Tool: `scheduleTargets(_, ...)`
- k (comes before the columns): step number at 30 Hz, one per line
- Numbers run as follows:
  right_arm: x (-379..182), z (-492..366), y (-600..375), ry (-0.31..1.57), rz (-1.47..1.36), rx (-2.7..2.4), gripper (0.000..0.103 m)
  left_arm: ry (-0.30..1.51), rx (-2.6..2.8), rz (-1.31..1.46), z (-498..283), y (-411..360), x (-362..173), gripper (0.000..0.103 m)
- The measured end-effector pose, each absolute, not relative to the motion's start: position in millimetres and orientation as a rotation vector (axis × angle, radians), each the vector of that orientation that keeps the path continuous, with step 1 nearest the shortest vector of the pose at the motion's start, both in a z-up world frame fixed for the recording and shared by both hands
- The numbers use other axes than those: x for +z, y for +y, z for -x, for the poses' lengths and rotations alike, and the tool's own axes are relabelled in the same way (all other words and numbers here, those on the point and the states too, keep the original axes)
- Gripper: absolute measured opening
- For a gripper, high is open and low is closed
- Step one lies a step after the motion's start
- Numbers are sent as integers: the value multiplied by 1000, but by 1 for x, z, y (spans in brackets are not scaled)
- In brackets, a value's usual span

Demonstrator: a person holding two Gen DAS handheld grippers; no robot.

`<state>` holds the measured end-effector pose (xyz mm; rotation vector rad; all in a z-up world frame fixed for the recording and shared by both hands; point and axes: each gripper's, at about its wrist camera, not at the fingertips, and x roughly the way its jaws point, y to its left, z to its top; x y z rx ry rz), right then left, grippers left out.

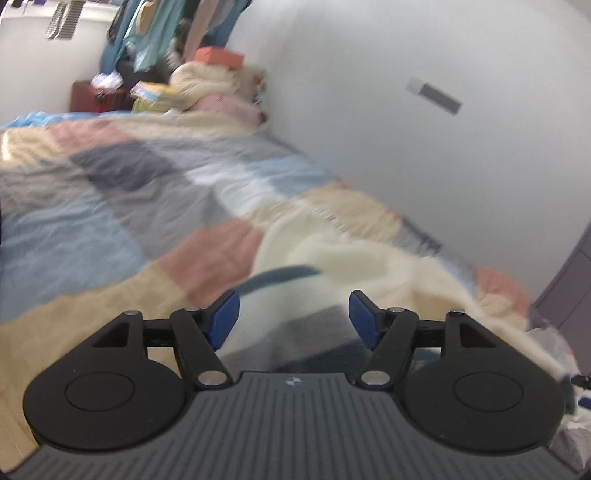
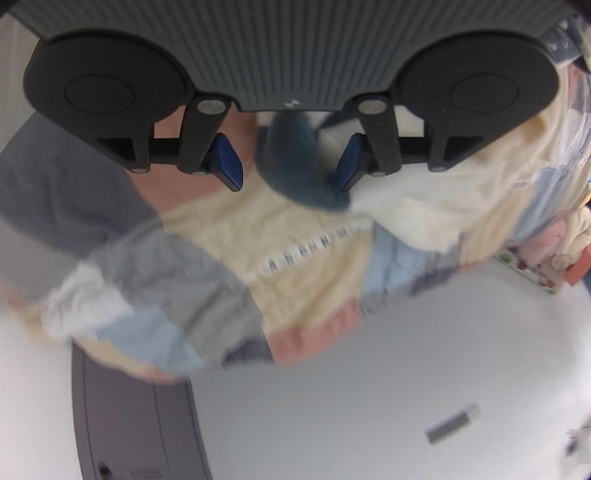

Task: Fold large clothes

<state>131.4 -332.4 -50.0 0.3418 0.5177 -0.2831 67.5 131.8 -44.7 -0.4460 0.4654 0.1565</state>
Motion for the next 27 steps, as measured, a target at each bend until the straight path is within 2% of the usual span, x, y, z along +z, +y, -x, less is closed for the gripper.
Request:
scheduleTargets(6, -32, -126, -293, 398, -172, -147, 60, 391, 100, 374, -72, 102, -25, 73)
scheduleTargets(13, -46, -167, -234, 491, -106, 176, 59, 453, -34, 329, -134, 62, -37, 73)
scheduleTargets(27, -100, -243, -167, 566, 5, 291, 58, 645, -160, 423, -262, 58, -115, 73)
